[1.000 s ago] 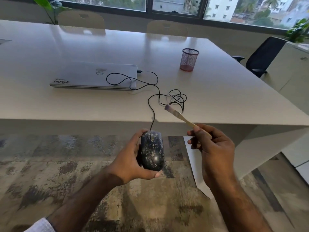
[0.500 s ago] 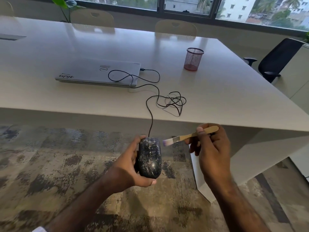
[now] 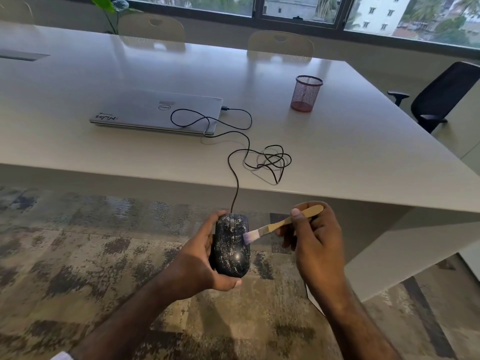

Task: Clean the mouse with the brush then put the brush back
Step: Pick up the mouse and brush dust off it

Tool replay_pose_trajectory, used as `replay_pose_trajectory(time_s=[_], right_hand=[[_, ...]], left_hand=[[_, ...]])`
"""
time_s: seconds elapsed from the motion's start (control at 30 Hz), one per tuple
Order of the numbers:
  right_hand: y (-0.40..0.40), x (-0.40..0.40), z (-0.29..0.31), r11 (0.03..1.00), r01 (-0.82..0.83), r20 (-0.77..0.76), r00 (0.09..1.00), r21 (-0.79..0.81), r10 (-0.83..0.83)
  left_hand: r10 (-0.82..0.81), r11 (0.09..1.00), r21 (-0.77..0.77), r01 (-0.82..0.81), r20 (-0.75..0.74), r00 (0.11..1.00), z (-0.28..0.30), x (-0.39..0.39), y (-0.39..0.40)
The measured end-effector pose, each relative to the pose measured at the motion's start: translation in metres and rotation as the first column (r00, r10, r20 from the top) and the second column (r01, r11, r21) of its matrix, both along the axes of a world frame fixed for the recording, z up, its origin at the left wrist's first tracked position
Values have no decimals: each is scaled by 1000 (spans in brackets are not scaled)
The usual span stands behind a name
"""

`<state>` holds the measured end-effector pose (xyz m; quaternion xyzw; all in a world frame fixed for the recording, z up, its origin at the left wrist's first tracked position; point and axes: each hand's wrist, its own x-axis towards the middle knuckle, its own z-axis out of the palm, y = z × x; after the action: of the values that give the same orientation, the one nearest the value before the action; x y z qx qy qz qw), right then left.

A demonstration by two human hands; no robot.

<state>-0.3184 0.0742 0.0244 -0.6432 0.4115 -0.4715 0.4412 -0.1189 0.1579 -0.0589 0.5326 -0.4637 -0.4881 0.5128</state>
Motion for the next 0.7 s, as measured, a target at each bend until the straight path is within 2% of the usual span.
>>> replay_pose_trajectory(time_s=[0.1, 0.2, 0.3, 0.43, 0.6, 0.7], right_hand=[[-1, 2, -3, 998, 39, -88, 995, -58, -44], [-3, 1, -1, 991, 91, -39, 995, -98, -95], [-4, 5, -1, 996, 40, -4, 999, -85, -41], [-5, 6, -5, 991, 43, -115, 992, -125, -57], [-4, 7, 0, 986, 38, -46, 998, -165, -46], [-4, 11, -1, 989, 1, -128, 992, -148, -20]], left_hand=[[2, 1000, -6, -2, -5, 1000, 1, 1, 0], [6, 1000, -2, -6, -9, 1000, 2, 1, 0], [19, 1000, 7, -19, -21, 1000, 2, 2, -1], [34, 999, 11, -34, -21, 999, 2, 1, 1], [29, 999, 15, -28, -31, 999, 4, -2, 2], [17, 1000, 15, -17, -34, 999, 4, -5, 2]])
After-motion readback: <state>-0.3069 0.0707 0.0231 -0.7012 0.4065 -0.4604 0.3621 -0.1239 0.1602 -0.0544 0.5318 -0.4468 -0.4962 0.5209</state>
